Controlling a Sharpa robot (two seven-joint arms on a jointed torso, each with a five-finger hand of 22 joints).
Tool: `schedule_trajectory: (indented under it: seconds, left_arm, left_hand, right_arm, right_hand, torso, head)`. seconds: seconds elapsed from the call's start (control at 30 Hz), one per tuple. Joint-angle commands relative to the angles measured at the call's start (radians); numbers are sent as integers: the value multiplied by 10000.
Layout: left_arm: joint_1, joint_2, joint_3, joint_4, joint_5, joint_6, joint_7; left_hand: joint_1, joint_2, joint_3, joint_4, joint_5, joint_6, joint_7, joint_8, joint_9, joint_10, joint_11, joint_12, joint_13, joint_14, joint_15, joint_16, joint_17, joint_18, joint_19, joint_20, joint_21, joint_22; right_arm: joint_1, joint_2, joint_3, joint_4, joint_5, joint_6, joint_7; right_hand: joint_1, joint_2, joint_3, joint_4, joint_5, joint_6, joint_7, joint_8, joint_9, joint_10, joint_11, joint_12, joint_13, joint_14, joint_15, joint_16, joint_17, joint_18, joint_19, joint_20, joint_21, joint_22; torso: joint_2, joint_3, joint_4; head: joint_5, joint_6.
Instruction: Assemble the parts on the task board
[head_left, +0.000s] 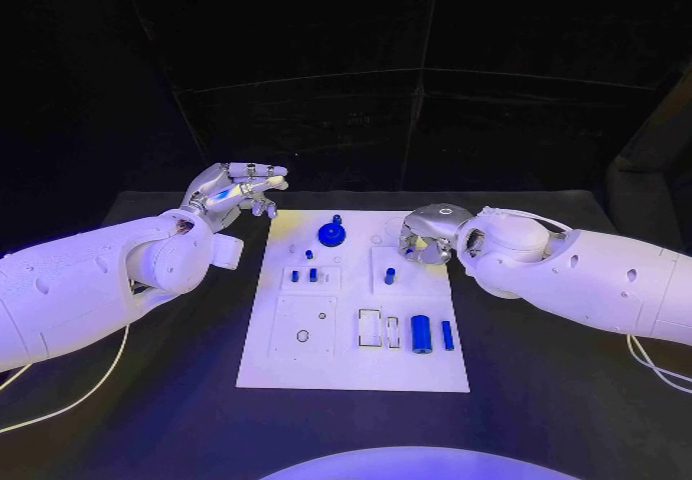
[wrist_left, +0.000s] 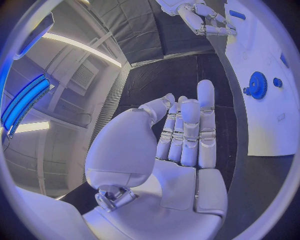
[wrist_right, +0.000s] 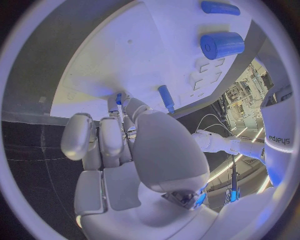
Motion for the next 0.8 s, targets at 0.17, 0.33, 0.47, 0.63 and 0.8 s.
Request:
schedule_trajectory:
  seconds: [0.17, 0.33, 0.47, 0.63, 0.8]
  left_arm:
    - [13, -24, 9, -31, 74, 112, 112]
    - [13, -39, 9, -55, 73, 116, 97]
    - [13, -51, 9, -65, 73, 112, 86]
    - [13, -57, 9, -68, 73, 108, 71]
    - [14, -72, 9, -56, 73, 96, 63]
  left_hand:
    - [75, 95, -66, -37, 6, -99, 24, 70, -17, -97, -19, 52, 13, -112, -7, -65, -60, 132, -91, -4, -64, -28]
    - [94, 97, -68, -52, 7, -104, 27, 72, -17, -111, -16, 65, 14, -124, -6, -78, -87, 132, -92, -4, -72, -34]
    - [111, 100, -70, -66, 8, -111, 31, 73, -18, -126, -13, 77, 15, -135, -4, -86, -106, 132, -92, -3, -81, -40]
    - [128, 97, -77, -83, 8, -126, 38, 72, -20, -151, -5, 91, 15, -149, 0, -96, -131, 131, -93, -1, -92, -47]
    - [132, 96, -80, -88, 8, -132, 41, 71, -21, -160, -3, 96, 15, -153, 1, -97, -135, 131, -93, 0, -96, -50]
  right_arm:
    - [-49, -179, -44, 186, 269, -877, -80]
    - [-45, -322, -38, 406, 382, -1379, -61]
    - [-40, -431, -32, 541, 445, -1632, -66]
    - [-34, -562, -25, 705, 526, -1774, -64]
    - [-20, -774, 20, 1088, 648, -1860, -67]
  right_hand:
    - [-427, -400, 1111, -413, 90, 20, 9, -31, -12, 258, -150, -120, -1, 210, 11, 70, -50, 12, 57, -19, 126, 128]
    - [-522, -485, 1343, -512, 137, 4, 17, -33, -12, 265, -145, -140, 3, 209, 16, 84, -55, 12, 59, -19, 143, 148]
    - [-612, -555, 1493, -576, 154, 3, 21, -31, -11, 276, -142, -151, 7, 209, 18, 93, -62, 12, 58, -19, 153, 158]
    - [-632, -575, 1522, -591, 156, 1, 21, -31, -11, 277, -141, -153, 8, 207, 18, 93, -67, 12, 56, -19, 155, 159]
    - [-653, -601, 1576, -621, 165, -3, 21, -31, -11, 278, -140, -159, 8, 209, 19, 104, -58, 11, 59, -21, 162, 171]
  torso:
    - [-12, -8, -1]
    - [-13, -12, -3]
    - [-10, -12, 3]
    - [-18, -22, 5]
    - [-13, -19, 3]
  head:
    - [10, 12]
    - [1, 20]
    - [-25, 50]
    - [-26, 47]
    - [-1, 42]
